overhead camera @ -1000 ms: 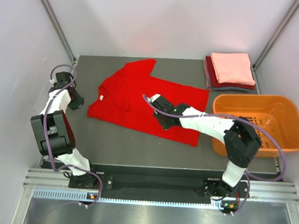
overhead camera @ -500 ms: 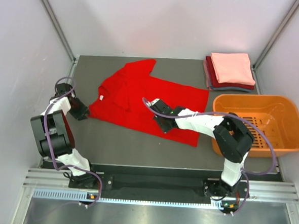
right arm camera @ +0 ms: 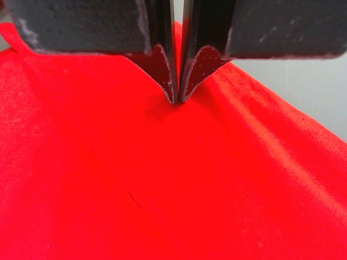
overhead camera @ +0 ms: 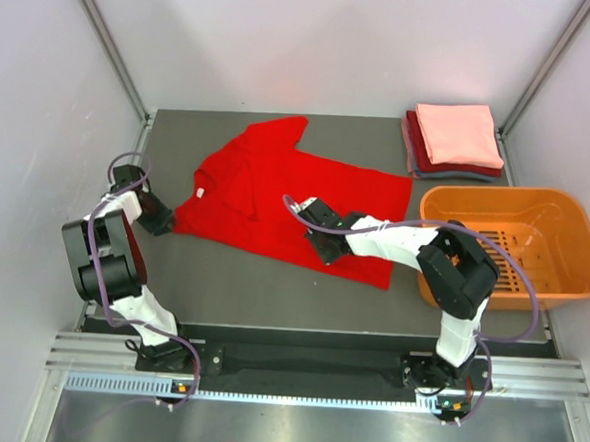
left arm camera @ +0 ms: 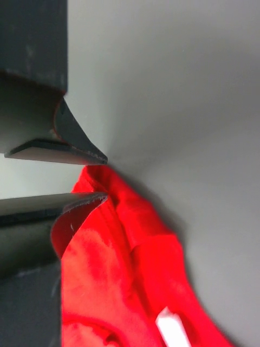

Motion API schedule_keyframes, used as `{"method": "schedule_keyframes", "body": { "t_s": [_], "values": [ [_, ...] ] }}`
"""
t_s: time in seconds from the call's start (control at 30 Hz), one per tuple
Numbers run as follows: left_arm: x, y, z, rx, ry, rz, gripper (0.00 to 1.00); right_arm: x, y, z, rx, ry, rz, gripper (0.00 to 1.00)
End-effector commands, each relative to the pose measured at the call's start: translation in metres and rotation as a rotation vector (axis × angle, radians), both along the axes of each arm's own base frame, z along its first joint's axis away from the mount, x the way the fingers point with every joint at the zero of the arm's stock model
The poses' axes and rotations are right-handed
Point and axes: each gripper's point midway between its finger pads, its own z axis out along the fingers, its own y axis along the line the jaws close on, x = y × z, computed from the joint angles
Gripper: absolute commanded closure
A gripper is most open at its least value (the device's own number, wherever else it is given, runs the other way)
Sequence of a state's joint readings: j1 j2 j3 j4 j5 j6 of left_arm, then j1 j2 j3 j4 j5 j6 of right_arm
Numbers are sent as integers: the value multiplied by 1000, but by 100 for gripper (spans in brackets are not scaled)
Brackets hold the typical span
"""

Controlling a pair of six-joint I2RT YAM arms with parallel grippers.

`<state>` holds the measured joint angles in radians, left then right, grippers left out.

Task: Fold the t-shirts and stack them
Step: Fold the tshirt

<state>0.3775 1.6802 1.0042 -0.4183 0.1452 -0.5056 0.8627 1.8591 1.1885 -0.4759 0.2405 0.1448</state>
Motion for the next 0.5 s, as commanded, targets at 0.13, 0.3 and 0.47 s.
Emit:
{"method": "schedule_keyframes", "body": {
  "t_s": [0.13, 0.3, 0.47],
  "values": [
    [22, 16, -1, 45, -45, 30, 79, 0, -22, -18, -37, 13, -47, 95],
    [36, 9, 2, 6, -100, 0, 96, 0, -23, -18, -38, 9, -48, 95],
    [27, 23, 9, 62, -10, 36, 100, -2, -27, -19, -45, 14, -47, 95]
  ]
}}
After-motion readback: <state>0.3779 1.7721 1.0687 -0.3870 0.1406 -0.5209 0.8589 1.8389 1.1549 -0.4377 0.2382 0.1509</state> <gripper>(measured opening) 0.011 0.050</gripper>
